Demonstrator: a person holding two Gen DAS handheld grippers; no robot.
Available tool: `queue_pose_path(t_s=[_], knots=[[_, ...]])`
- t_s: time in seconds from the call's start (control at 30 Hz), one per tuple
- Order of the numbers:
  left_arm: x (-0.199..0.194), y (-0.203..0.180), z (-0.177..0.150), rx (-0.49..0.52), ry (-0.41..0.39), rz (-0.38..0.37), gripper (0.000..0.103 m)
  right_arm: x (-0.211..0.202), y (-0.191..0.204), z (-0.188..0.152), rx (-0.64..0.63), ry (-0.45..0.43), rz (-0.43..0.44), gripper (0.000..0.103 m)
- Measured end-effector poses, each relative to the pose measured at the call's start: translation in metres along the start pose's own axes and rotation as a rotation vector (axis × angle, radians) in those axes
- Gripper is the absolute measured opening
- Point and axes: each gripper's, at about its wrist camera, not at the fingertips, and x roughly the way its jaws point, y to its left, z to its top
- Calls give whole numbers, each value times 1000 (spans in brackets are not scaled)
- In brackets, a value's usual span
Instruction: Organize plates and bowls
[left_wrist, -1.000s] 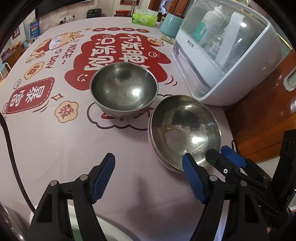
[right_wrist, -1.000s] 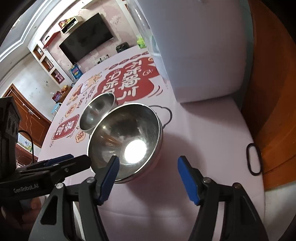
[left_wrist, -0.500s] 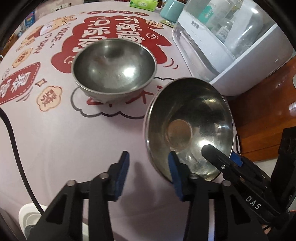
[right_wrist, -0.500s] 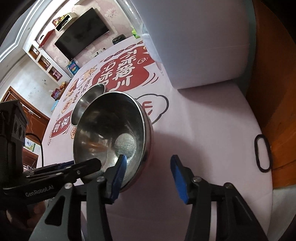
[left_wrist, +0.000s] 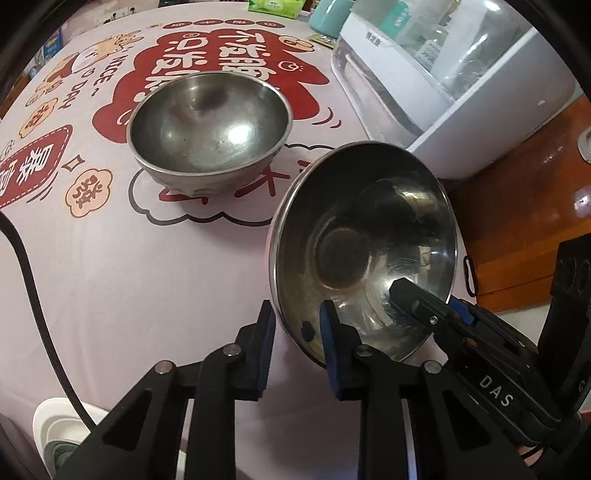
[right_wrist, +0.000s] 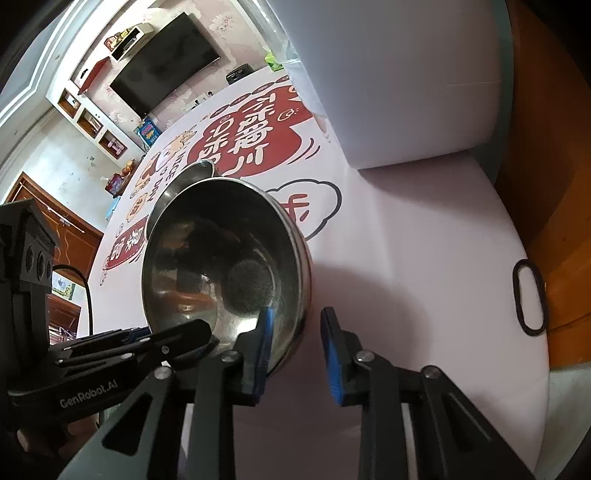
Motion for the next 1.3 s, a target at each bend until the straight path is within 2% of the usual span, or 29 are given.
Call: queue_pose_path(t_s=[0.07,0.43,1.3], knots=[[-2,-2,-1,7,-5,4,21,-1,1,-1,-2,1,-1,19],[-8,-7,-5,15,-18,10,21,-9,6,-5,-12,-9,1,19],[-82,18,-66,-28,-148,-3,21,-60,72,-32,-195,-84,16,19]])
